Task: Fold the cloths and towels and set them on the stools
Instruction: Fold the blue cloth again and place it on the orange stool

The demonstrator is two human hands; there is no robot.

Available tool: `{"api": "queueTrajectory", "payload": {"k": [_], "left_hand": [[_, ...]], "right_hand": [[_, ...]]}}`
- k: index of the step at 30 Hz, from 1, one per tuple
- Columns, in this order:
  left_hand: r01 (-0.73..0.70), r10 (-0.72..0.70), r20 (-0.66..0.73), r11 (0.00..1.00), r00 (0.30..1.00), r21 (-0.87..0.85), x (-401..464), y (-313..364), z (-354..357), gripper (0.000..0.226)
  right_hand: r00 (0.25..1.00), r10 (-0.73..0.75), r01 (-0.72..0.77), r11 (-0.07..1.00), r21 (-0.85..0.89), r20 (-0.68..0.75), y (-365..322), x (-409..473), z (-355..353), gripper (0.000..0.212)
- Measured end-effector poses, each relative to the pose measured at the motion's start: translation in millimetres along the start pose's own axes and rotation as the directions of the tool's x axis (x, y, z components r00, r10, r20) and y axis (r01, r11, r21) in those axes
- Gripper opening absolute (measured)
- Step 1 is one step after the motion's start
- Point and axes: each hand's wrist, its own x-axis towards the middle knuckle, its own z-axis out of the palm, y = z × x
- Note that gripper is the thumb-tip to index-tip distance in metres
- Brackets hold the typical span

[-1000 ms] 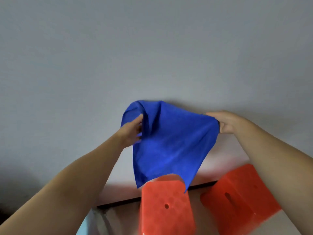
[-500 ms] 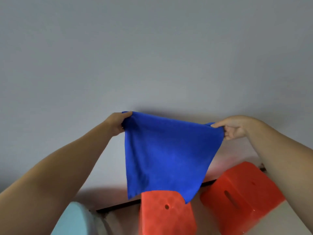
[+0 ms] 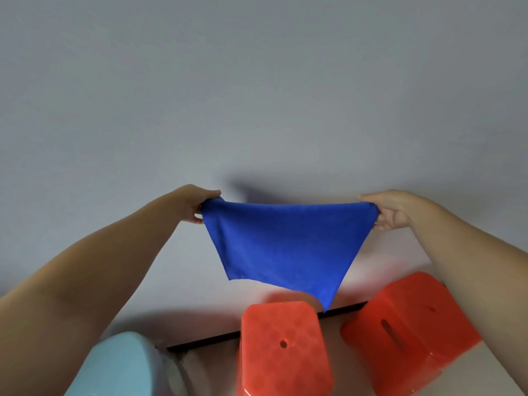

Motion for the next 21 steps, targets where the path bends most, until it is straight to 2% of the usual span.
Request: {"api": "queueTrajectory", "payload": {"k": [3,6,10,13,16,19,21], "left_hand": [[0.069,-0.061,0.137,0.997,0.989,-0.048,-2,-3,-3,0.019],[0.028,-0.034,0.183,0.999,0.982,0.034,1,-8,-3,0.021],[-0.031,0.01,0.088,0.969,0.996,0.243,4,-13,9,0.023],[-0.017,0.015,0.009,0.94,1.0,0.341,12,-18,18,0.021],[0.012,0.002,-0.031,0.904,1.0,0.428,19,-29,22,0.027],[0.019,-0.063,0.071,0.861,0.995,0.508,25,-42,22,0.037],[-0.014,-0.101,0.175,0.83,0.979,0.557,22,-49,19,0.04]], "right_hand": [[0.996,0.034,-0.039,0.997,0.068,0.08,3,-1,-9,0.007],[0.995,0.063,-0.07,0.993,0.093,0.077,12,2,-17,0.006],[0.999,0.039,-0.038,0.995,0.093,-0.005,23,10,-14,0.015],[0.999,0.021,-0.02,0.998,0.06,-0.026,29,20,-7,0.021],[0.998,0.038,-0.036,0.999,-0.033,0.045,41,32,-7,0.015],[0.972,0.09,-0.037,0.971,-0.236,0.217,54,39,-9,0.004],[0.944,0.121,0.029,0.896,-0.443,0.307,60,39,-8,0.007]]}}
